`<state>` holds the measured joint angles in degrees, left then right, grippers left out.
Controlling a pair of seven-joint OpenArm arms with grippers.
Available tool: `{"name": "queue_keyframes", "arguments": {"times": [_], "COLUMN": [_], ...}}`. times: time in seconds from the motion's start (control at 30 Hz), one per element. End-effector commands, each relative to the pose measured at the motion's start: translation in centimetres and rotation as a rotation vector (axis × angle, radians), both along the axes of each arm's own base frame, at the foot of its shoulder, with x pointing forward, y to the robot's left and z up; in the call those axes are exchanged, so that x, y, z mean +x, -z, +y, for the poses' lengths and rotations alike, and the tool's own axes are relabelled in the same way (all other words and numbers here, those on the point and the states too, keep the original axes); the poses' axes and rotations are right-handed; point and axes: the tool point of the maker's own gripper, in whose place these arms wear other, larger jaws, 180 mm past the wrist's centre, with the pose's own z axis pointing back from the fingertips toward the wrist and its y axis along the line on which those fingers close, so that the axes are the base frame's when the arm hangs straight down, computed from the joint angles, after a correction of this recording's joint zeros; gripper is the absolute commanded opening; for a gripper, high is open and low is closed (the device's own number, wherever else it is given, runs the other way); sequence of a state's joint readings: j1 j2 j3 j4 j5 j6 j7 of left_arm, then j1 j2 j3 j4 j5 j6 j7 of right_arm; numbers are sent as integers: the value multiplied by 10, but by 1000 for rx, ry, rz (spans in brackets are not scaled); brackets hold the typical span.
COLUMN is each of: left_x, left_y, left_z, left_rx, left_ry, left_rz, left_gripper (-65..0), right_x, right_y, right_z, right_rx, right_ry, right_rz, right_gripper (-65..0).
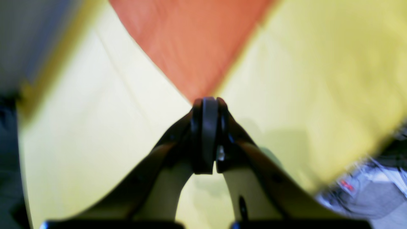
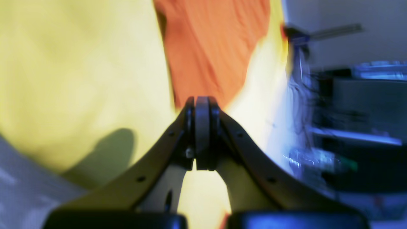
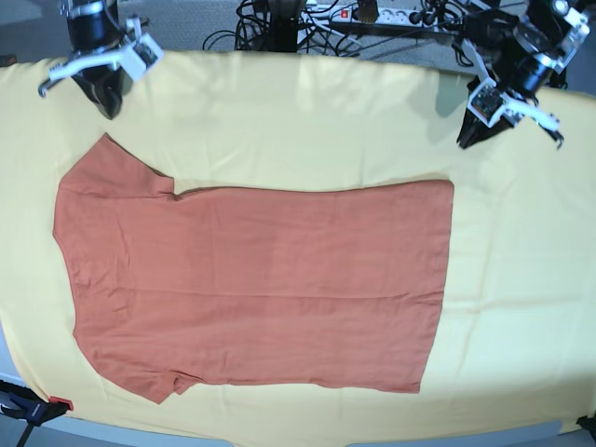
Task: Fold the T-shirt properly
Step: 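Lower both grippers onto the shoulder edge of the orange T-shirt and grasp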
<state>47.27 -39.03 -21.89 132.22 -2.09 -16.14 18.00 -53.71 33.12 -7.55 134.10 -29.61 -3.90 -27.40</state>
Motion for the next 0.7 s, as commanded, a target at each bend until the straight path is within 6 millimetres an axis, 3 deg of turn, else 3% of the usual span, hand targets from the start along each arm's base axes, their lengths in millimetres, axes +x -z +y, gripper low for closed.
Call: {"name": "queue_keyframes", "arguments": {"times": [0.0, 0.1, 0.2, 0.23, 0.3, 0.37, 0.4, 0.47, 0.67], "left_x": [5, 13, 19, 23, 31, 40, 45, 54, 82], "left_y": [1, 11, 19, 23, 32, 41, 44, 50, 67], "left_z": [4, 1, -1, 2, 11, 18, 21, 25, 28], "left_rx": [15, -2, -22, -13, 16, 42, 54, 92, 192], "left_ry": [26, 169, 294, 310, 318, 325, 332, 348, 375], "left_rz": [-5, 8, 37, 50, 75, 99, 108, 116, 104], "left_gripper": [-650, -650, -650, -618, -458, -290, -241, -228, -228], "right_x": [6, 20, 20, 20, 18, 17, 17, 18, 20], "right_y": [-7, -9, -6, -5, 2, 10, 12, 15, 24], "right_z": [4, 17, 30, 34, 33, 29, 26, 21, 14], "right_rx": [26, 93, 142, 152, 153, 144, 142, 139, 126], "right_ry": [-21, -67, -124, -141, -139, -128, -117, -94, -74], "right_rz": [-21, -18, 15, 24, 47, 65, 64, 61, 70], "right_gripper": [-650, -650, -650, -650, -621, -506, -449, -379, -377]}}
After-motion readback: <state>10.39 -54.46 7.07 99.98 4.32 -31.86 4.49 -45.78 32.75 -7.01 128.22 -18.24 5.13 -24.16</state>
